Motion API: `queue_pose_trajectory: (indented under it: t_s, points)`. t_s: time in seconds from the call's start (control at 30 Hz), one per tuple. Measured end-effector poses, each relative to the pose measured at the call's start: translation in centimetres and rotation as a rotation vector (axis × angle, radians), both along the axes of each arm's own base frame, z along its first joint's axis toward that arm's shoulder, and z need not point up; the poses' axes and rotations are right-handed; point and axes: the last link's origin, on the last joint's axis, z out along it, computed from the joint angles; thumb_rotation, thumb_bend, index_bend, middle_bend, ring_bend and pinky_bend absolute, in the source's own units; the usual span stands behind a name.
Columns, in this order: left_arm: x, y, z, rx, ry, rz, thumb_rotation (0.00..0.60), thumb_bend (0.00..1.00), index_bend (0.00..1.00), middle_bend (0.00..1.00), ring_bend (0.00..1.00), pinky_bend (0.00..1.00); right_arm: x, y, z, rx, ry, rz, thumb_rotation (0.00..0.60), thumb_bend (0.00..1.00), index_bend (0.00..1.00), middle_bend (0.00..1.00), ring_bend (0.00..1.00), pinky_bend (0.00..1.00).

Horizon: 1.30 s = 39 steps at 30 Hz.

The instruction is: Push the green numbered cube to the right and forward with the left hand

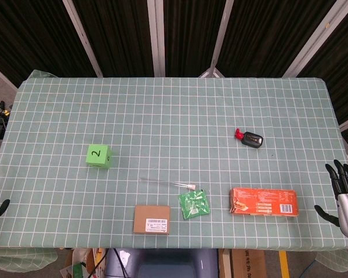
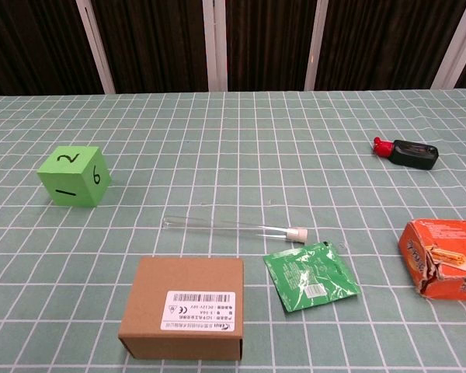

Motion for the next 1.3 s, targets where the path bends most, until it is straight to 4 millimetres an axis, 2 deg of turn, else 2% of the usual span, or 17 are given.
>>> queue_pose_trajectory:
  t_s: [0.87, 0.97, 1.07, 1.3]
  points:
    - [-0.4, 0.7, -0.4, -0.07, -0.054, 0.017, 0.6, 0.31, 0.09, 0.15, 0.0, 0.0, 0.4, 0.5, -1.0, 0.058, -0.012, -0.024, 0.6, 0.04, 0.06, 0.0, 0.0, 0.0]
    - [-0.5, 1.2, -0.5, -0.054, -0.074, 0.011, 0.6, 0.32, 0.08, 0.2, 0.02, 0.02, 0.4, 0.5, -0.9, 0.057, -0.021, -0.029, 0.6, 0.04, 0.06, 0.0, 0.0, 0.0]
    - [-0.9, 2.0, -0.7, -0.066, -0.074, 0.016, 0.6, 0.36, 0.07, 0.27, 0.08, 0.09, 0.5, 0.6, -1.0, 0.067, -0.027, -0.028, 0.6, 0.04, 0.06, 0.0, 0.0, 0.0]
    - [-1.7, 5.4, -0.6, -0.209, -0.04, 0.118, 0.6, 0.49, 0.09, 0.49, 0.24, 0.24, 0.4, 0.4, -1.1, 0.076, -0.034, -0.037, 0.6, 0.05, 0.06, 0.0, 0.0, 0.0]
